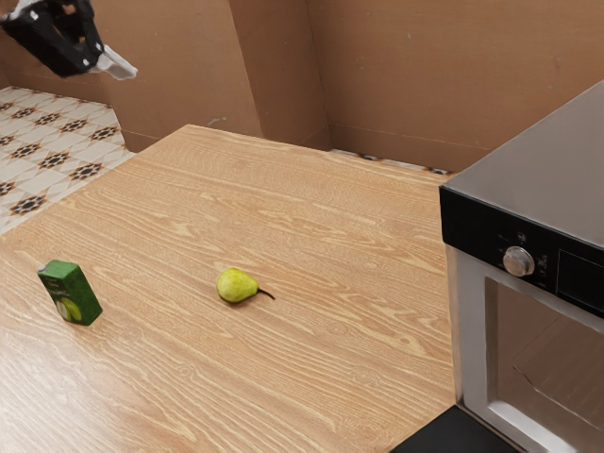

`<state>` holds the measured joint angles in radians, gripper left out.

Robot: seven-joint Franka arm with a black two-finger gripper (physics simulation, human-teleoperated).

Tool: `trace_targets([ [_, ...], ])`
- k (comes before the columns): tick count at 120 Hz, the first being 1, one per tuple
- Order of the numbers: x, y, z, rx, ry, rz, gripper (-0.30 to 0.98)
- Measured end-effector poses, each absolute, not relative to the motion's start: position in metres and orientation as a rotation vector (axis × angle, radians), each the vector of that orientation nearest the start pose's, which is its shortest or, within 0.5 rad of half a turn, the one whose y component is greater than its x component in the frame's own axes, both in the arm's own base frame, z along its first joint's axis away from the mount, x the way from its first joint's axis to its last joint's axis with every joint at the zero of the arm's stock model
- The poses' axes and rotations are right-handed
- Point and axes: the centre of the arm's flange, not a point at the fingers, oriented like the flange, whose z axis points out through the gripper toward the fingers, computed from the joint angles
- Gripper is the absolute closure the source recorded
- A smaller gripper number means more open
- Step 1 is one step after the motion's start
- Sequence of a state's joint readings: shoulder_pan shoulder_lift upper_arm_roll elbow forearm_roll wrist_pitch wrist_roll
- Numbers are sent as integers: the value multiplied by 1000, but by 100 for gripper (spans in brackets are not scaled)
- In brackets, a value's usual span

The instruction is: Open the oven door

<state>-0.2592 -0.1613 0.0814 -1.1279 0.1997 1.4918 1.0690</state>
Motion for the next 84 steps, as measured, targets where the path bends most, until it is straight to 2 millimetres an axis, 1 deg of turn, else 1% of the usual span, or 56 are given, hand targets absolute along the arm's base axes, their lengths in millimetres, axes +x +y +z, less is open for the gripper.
trace_targets([
  [2, 460, -29, 873, -2336, 1446, -480, 1],
  [4, 487, -13, 850, -2412, 1396, -418, 1],
  [6, 508, 2, 828, -2482, 1347, -363, 1],
  [10, 540, 30, 783, -2617, 1261, -261, 1],
  [13, 555, 49, 751, -2713, 1204, -195, 1],
  [16, 565, 65, 726, -2791, 1146, -149, 0],
  [19, 570, 76, 710, -2851, 1095, -125, 0],
  [22, 573, 82, 700, -2896, 1055, -114, 0],
  [28, 577, 81, 690, -2956, 999, -109, 0],
  [35, 579, 75, 686, -3003, 945, -115, 0],
  [47, 579, 68, 685, -3062, 825, -117, 0],
  [67, 578, 65, 685, -3119, 638, -109, 0],
  [84, 580, 61, 685, -3142, 535, -102, 0],
])
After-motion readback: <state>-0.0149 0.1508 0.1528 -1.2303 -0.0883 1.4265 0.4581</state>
